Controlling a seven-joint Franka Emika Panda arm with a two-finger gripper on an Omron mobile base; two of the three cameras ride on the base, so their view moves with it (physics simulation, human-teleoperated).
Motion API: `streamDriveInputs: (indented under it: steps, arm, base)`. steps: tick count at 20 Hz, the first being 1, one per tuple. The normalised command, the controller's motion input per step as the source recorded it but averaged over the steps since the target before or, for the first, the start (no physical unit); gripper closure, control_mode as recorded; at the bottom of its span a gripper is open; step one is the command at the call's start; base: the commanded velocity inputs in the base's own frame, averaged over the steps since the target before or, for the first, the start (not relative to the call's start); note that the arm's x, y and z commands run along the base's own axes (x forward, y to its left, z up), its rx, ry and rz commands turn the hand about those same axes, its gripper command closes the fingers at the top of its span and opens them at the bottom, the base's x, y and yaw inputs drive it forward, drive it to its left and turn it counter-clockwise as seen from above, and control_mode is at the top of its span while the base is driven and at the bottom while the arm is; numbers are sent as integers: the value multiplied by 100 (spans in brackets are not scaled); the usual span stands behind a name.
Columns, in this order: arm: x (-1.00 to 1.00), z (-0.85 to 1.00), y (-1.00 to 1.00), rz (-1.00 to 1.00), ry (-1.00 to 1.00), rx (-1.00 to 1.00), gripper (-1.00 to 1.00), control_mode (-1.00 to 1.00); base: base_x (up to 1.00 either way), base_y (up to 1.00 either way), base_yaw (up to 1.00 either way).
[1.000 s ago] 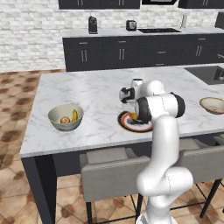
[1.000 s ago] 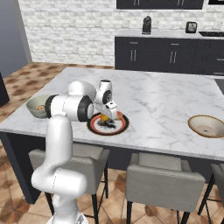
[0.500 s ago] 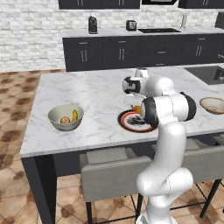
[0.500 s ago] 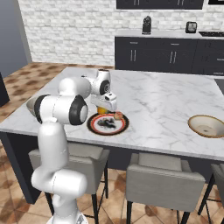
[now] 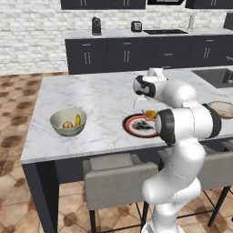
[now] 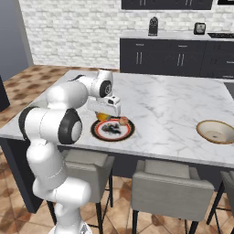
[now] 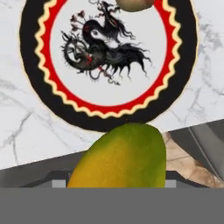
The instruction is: Take the fruits from the plate on the dining counter and place two fruits in each bowl.
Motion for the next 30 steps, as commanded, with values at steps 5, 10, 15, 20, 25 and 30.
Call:
streamDriveInputs:
  steps: [5, 10, 15, 20, 25, 30]
  arm:
    - [-65, 34, 22, 18, 0, 0, 100, -100]
    - [-25, 25, 34, 17, 0, 1, 100, -100]
    - [-29, 13, 4, 4, 0, 0, 100, -100]
    - [-19, 6, 0, 0, 0, 0, 100, -100]
    - [-3, 0, 0, 0, 0, 0, 100, 100]
    - [0, 0, 0, 0, 0, 0, 100, 100]
  base:
    - [0, 0, 0]
    - [0, 0, 0]
    - [0, 0, 0]
    - [0, 0, 0]
    - [-28, -8, 0]
    - [-57, -66, -1]
